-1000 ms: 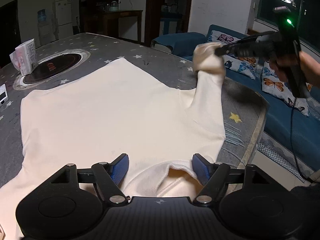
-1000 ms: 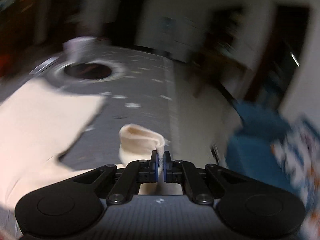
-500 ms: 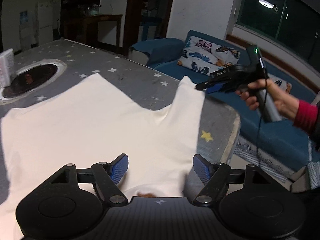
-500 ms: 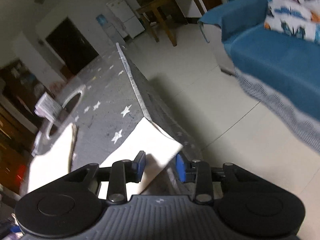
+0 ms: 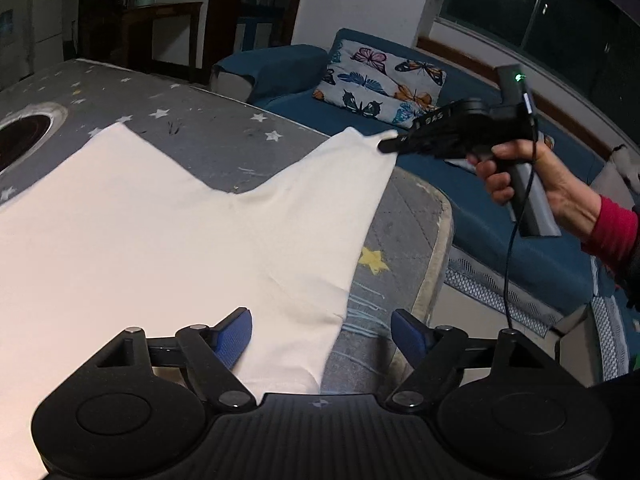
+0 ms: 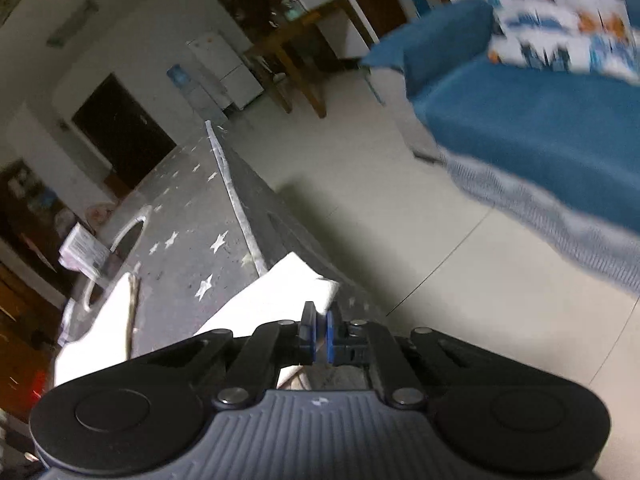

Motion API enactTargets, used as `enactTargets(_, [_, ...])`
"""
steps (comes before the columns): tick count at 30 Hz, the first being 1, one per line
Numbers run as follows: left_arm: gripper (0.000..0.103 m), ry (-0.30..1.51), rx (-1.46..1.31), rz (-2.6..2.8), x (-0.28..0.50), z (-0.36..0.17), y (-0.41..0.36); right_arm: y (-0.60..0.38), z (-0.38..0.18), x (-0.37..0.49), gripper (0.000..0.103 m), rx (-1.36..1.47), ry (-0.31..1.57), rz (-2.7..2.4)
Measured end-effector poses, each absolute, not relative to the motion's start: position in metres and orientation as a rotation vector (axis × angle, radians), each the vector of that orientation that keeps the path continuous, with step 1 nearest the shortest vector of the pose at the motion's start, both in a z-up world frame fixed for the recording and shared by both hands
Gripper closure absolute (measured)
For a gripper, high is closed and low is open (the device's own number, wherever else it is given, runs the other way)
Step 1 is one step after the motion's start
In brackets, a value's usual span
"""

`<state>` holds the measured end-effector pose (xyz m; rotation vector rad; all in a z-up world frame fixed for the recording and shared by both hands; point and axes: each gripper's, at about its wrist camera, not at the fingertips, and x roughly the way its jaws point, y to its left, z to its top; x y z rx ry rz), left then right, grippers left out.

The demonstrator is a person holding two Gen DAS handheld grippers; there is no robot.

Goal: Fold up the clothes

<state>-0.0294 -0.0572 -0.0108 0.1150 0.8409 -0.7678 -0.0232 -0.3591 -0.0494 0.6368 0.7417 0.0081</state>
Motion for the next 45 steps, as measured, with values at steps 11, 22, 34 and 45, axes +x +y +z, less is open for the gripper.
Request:
enactTargets(11, [0.022,0.778,0.02,-0.597,-0.039,0.008,-0.014,-0.296,0.021,-0.012,0.099,0.532,0.692,0.318])
enactTargets(22, [0.02,0.674,-0.044,-0.141,-0.096,0.026,0.095,-0.154,0.076,0.008,0.099,0.315,0.722,0.742])
enactTargets(34, [0.02,0.658,-0.082,0.163,-0.139,0.017,0.162,-0.005,0.013,-0.013,0.093,0.013,0.954,0.995])
enactTargets(45, [0.031,0.694,-0.069,0.159,-0.108,-0.009,0.177,0.003,0.009,-0.022,0.087,-0.068,0.994,1.03])
